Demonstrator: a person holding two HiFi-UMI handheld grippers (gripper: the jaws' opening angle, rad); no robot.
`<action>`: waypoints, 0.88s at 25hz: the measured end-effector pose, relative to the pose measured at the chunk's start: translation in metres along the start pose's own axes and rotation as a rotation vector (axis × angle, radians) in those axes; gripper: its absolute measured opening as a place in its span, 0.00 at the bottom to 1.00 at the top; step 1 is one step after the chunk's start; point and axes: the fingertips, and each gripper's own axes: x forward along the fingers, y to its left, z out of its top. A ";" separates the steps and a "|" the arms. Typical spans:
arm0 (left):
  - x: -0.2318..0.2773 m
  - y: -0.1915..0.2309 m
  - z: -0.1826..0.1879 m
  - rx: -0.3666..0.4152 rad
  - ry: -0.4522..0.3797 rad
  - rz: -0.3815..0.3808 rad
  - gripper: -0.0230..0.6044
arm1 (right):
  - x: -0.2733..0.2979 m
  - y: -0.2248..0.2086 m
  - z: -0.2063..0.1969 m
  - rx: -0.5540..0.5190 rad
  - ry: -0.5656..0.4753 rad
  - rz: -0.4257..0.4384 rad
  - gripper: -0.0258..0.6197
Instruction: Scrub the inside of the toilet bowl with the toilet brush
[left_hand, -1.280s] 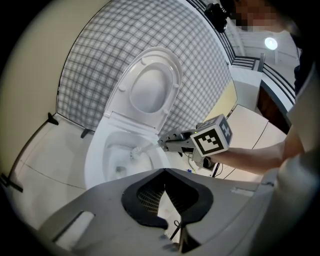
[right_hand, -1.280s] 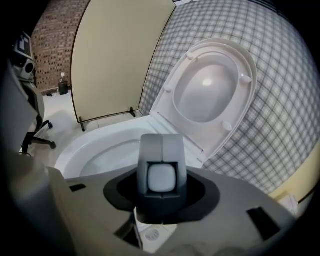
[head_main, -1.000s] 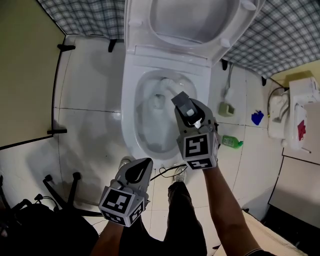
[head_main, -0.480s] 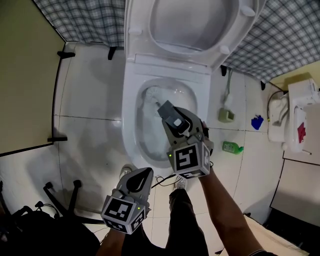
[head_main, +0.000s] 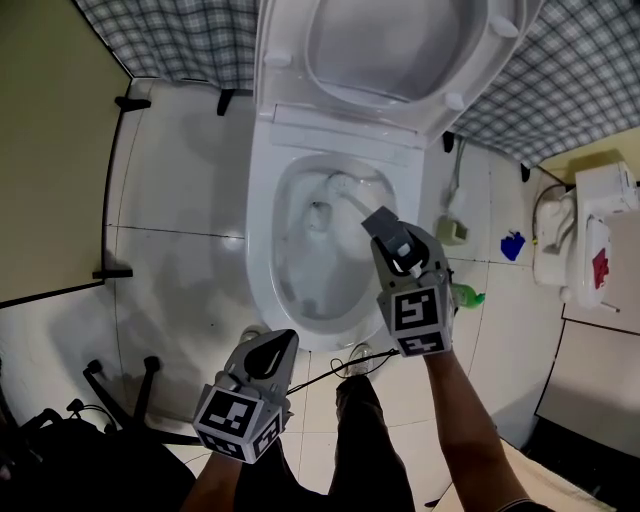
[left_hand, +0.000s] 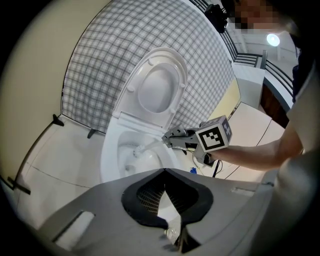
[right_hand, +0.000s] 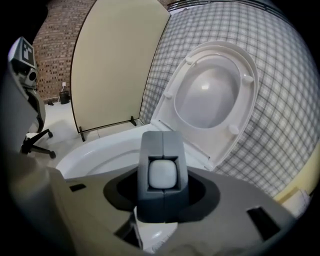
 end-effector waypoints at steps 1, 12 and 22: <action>-0.001 0.002 0.000 0.000 0.002 0.001 0.04 | 0.000 0.000 -0.004 0.008 0.010 0.002 0.34; -0.007 0.019 0.000 -0.013 -0.004 0.028 0.04 | 0.034 0.067 0.027 -0.136 -0.049 0.155 0.34; -0.008 0.023 -0.007 -0.018 0.014 0.027 0.04 | 0.024 0.031 -0.021 0.002 0.065 0.089 0.34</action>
